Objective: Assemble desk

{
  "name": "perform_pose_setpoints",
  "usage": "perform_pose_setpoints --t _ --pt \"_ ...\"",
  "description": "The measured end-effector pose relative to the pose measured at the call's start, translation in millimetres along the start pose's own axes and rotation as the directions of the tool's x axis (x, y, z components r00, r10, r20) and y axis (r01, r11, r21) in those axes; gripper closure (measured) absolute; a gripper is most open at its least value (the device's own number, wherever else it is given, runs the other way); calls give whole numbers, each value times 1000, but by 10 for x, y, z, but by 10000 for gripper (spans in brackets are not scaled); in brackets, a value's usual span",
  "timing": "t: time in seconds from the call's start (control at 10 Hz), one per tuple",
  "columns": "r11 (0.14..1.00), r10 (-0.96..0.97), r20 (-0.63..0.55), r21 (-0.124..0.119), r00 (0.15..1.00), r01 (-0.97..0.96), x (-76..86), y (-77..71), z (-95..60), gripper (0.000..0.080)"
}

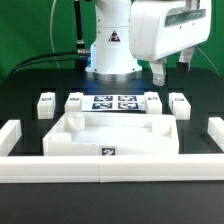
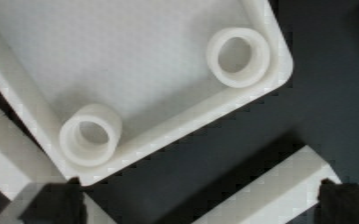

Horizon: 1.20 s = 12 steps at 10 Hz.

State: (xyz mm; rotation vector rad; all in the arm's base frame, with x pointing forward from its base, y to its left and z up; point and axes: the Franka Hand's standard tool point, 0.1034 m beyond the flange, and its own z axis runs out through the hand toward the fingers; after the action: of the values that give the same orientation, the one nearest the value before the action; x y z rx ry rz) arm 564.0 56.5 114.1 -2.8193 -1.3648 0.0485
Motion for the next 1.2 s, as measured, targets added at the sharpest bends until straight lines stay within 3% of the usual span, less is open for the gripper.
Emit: perform_pose_setpoints --t 0.4,0.5,0.6,0.7,0.8,0.9,1.2 --pt "1000 0 0 0 1000 0 0 0 2 150" --pt "999 -50 -8 -9 999 50 -20 31 16 150" --pt "969 -243 -34 -53 969 241 -165 135 101 150" --pt "937 -345 -31 -62 938 343 -309 170 179 150" --pt "927 -374 -24 -50 927 373 -388 181 220 150" --pt "928 -368 -33 -73 929 365 -418 205 210 150" --pt "930 -364 -32 -68 931 361 -425 194 227 150"
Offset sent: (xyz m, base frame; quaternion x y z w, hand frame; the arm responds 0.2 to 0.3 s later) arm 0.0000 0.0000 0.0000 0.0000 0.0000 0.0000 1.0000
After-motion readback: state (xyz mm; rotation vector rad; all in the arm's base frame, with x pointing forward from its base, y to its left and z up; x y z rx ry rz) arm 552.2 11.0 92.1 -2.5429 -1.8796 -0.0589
